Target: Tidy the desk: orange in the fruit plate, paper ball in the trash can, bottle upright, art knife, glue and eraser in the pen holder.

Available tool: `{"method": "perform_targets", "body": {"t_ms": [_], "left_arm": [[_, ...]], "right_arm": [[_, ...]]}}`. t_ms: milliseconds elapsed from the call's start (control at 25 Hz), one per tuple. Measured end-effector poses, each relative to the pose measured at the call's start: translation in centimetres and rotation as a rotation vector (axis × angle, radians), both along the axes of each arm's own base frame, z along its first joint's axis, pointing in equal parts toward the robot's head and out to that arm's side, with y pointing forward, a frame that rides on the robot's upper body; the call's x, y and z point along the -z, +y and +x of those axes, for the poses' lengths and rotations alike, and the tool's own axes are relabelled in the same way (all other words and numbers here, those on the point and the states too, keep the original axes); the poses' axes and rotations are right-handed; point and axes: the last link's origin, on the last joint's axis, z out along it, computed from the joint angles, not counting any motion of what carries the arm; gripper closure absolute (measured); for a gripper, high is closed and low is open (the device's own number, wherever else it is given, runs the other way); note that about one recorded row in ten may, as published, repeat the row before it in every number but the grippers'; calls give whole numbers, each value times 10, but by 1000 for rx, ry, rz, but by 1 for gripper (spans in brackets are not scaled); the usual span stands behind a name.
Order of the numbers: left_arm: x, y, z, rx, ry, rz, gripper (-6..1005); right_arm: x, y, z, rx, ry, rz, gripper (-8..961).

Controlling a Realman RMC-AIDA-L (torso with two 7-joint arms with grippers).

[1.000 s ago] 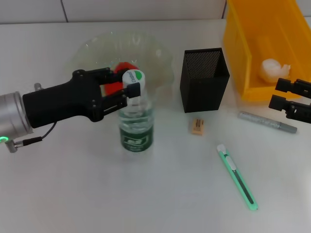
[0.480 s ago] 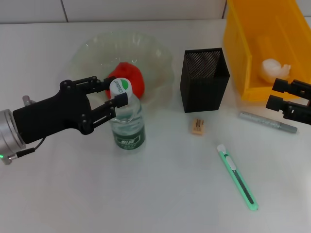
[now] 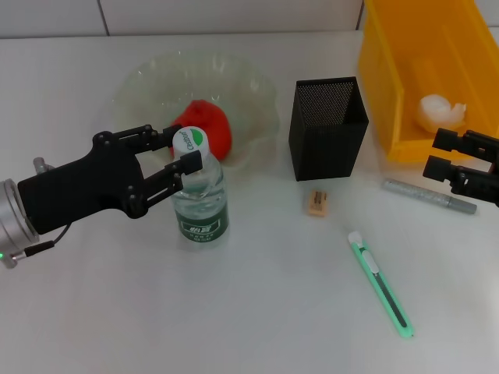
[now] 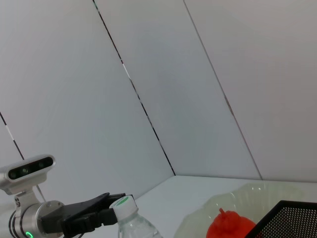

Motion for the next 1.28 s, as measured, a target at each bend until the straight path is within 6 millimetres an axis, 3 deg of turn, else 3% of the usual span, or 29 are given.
{"method": "perform_targets", "body": {"t_ms": [480,680,880,920,960,1080,1120,1280], "left_arm": [[-5,-5,3,15,-55,-10,512],[-6,-6,3,17,-67,-7,313],[-22,-11,6,46,-144,23,155],[-39,-14,8,44,-222,19,123],[-42,-14,8,45,-230,13,123],[-51,-15,9,60,-241,-25,124],[-59,-17,10,106,-199,-118,125],[-56,-21,10,141,-106,-274,126]], "right_arm": [[0,-1,0,1,2,-3,208],[0,-3,1,4,6,-2,208],[-2,-4,-1,-11,24,0,208],[-3,-4,-2,-13,29,5,208],[-5,-4,-2,-17,36,12,208],[-12,-4,-4,-27,62,32,209],[-15,-4,-5,-28,71,36,209],[-37,-2,-11,-26,96,14,209]]}}
